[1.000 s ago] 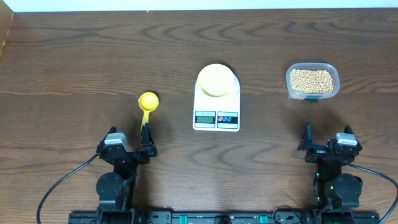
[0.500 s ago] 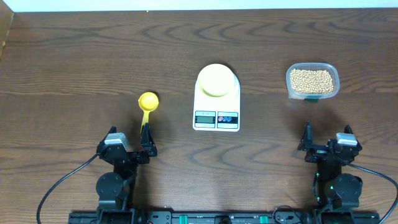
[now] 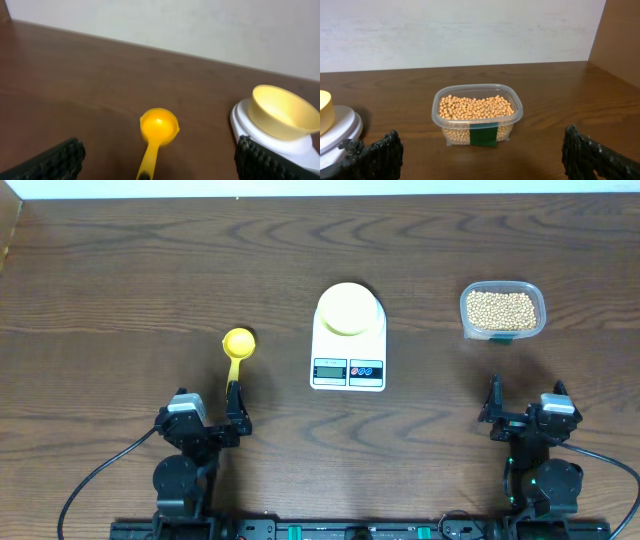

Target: Scoop item into bowl and weigh 50g on scale

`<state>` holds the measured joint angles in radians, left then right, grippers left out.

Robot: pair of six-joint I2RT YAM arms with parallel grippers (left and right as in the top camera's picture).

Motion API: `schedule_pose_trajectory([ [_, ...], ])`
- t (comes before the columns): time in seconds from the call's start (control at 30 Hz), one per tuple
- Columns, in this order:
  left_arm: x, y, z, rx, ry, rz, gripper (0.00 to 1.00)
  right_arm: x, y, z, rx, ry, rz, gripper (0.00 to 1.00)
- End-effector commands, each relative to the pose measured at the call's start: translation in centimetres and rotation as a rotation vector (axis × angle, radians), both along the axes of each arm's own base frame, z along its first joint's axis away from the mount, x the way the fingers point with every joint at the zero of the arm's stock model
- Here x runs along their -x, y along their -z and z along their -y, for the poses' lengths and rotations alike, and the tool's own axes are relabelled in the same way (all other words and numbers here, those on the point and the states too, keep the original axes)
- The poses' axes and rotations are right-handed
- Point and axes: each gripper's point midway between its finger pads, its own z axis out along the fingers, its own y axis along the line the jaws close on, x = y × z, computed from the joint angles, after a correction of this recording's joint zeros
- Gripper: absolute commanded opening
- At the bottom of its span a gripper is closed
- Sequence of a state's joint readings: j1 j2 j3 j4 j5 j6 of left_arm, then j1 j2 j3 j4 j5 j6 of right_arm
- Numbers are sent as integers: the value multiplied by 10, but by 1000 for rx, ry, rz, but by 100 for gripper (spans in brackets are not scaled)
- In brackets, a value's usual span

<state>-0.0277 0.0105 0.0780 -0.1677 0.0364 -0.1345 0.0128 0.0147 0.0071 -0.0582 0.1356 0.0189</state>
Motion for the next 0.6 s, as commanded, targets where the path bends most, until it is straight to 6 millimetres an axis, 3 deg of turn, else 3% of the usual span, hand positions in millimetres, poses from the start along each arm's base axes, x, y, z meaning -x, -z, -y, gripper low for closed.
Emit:
schedule_pose_trajectory([
  [0.0, 4, -19, -5, -6, -27, 12, 98, 1, -1, 1, -13, 8, 6, 99],
  [0.33, -2, -41, -5, -15, -25, -99, 98, 1, -1, 1, -13, 8, 6, 99],
  [0.57, -16, -55, -5, -20, -24, -167, 97, 1, -1, 1, -13, 8, 6, 99],
])
